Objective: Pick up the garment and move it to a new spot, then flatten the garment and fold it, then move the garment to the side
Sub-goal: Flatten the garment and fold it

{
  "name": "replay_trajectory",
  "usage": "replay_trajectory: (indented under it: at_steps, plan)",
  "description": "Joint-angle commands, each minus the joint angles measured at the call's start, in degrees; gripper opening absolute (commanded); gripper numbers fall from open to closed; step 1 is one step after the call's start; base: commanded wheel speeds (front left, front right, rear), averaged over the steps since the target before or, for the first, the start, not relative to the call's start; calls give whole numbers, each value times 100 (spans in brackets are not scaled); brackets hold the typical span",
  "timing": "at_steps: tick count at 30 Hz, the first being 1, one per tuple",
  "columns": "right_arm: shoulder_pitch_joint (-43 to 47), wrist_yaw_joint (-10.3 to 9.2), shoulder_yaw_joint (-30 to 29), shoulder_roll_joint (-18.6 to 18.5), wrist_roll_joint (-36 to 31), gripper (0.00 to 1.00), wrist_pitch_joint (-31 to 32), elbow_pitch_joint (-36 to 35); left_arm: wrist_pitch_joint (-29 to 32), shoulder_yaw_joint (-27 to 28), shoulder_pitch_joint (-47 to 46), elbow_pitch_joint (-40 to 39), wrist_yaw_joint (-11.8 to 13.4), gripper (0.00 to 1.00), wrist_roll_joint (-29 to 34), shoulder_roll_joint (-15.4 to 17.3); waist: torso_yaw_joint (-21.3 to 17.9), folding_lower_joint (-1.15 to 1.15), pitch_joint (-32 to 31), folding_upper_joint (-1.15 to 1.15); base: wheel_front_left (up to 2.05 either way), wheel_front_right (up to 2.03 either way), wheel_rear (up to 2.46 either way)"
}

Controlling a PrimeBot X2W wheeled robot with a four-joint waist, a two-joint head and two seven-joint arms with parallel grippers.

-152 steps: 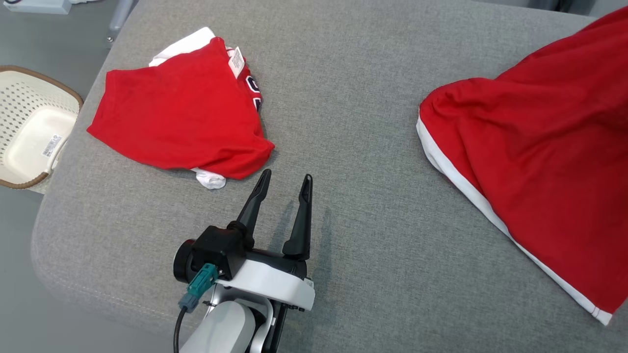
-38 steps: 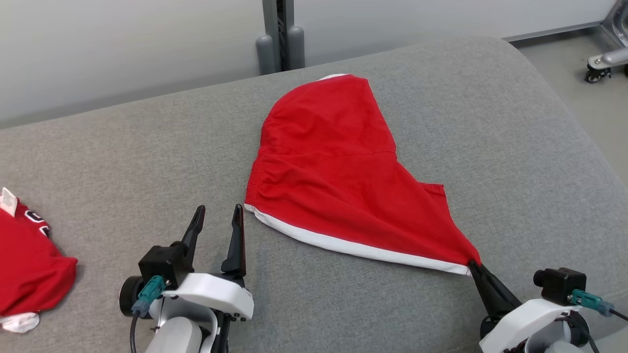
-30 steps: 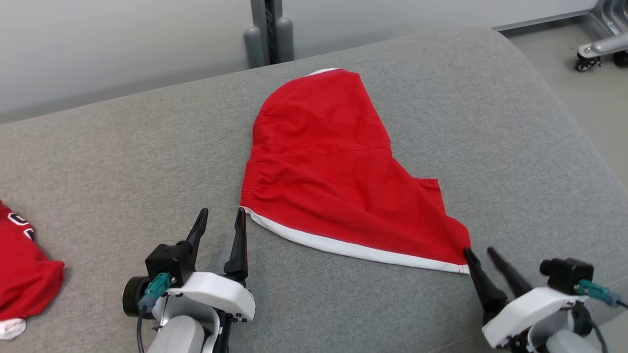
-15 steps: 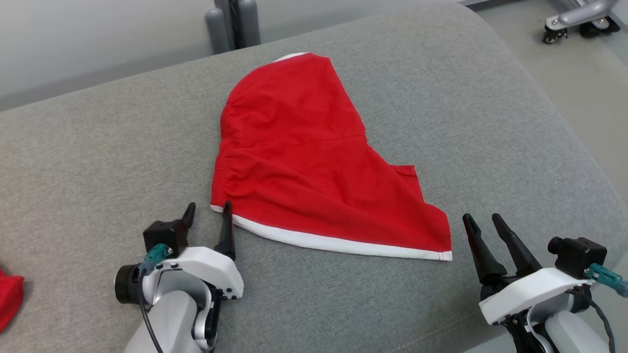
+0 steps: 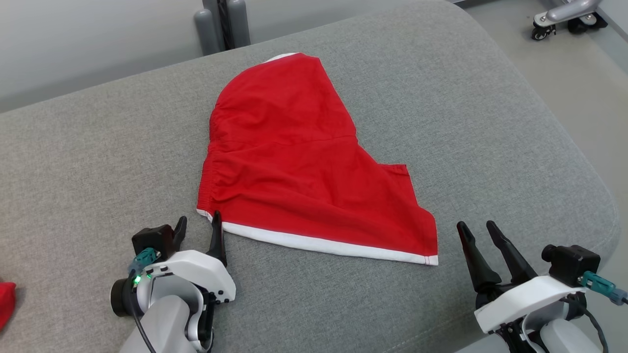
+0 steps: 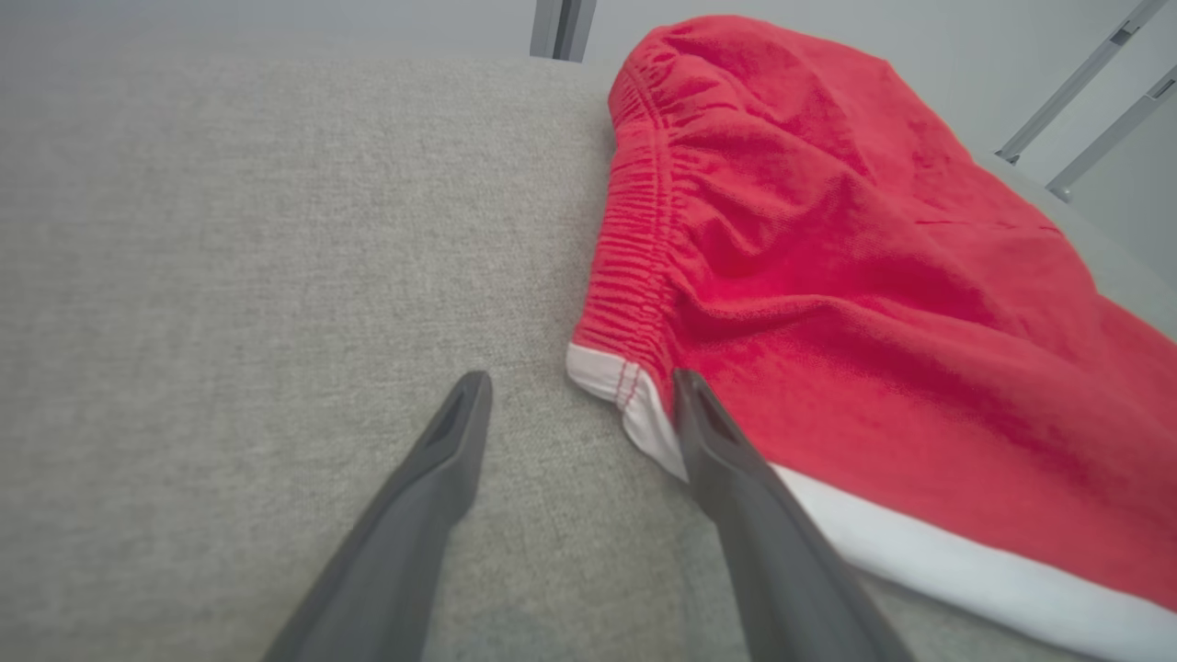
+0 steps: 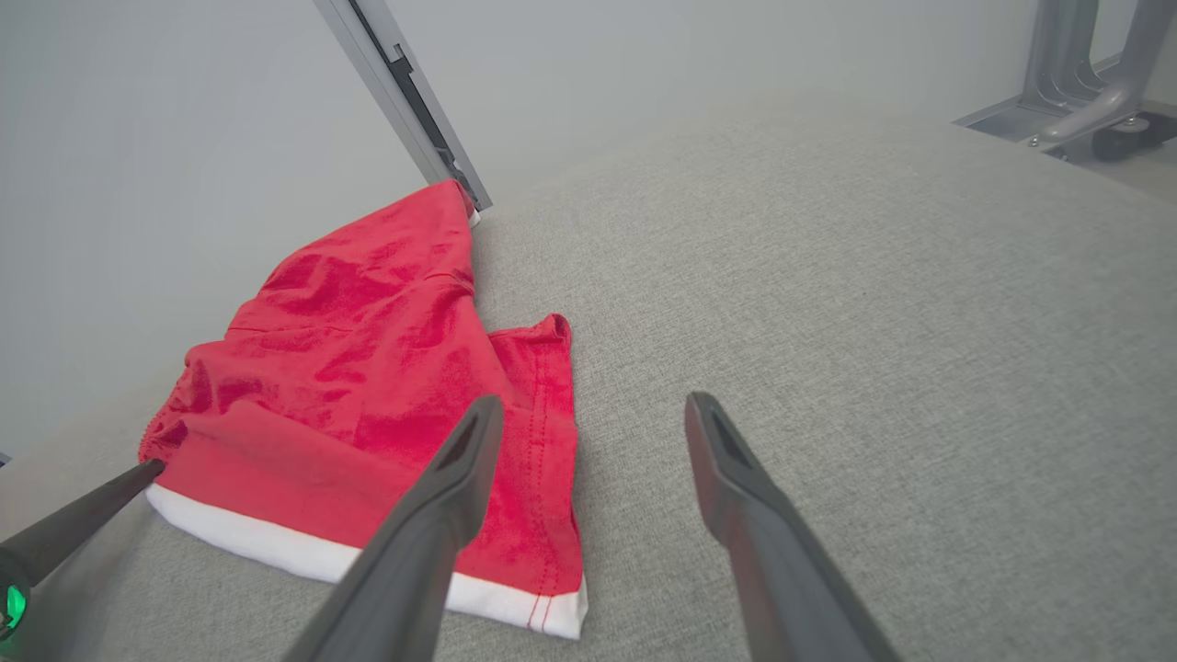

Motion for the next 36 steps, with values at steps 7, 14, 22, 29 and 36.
replay_trajectory:
  at_steps: [7, 14, 22, 29, 36]
  plan:
    - [-52, -2, 65, 6, -36, 100, -28, -10, 15, -192, -225, 318, 3, 47, -356, 23, -43, 0, 48, 0, 0, 0, 0]
    - [-3, -2, 37, 80, 32, 100, -28, 33, 8, -106, -384, 256, -83, 0, -350, 23, -78, 0, 74, 0, 0, 0, 0]
    - [80, -2, 392, 319, 644, 100, -21, 439, 4, -120, -156, -303, -82, 0, -211, 29, 110, 0, 63, 0, 0, 0, 0]
    - [-123, -1, 887, 340, 1065, 100, -21, 902, 4, -356, -5, -555, 11, 0, -259, 30, 296, 0, 17, 0, 0, 0, 0]
    - [-302, -2, 1294, 376, 1368, 39, 25, 1440, 3, -487, 28, -725, 66, 0, -306, 30, 464, 0, 8, 0, 0, 0, 0]
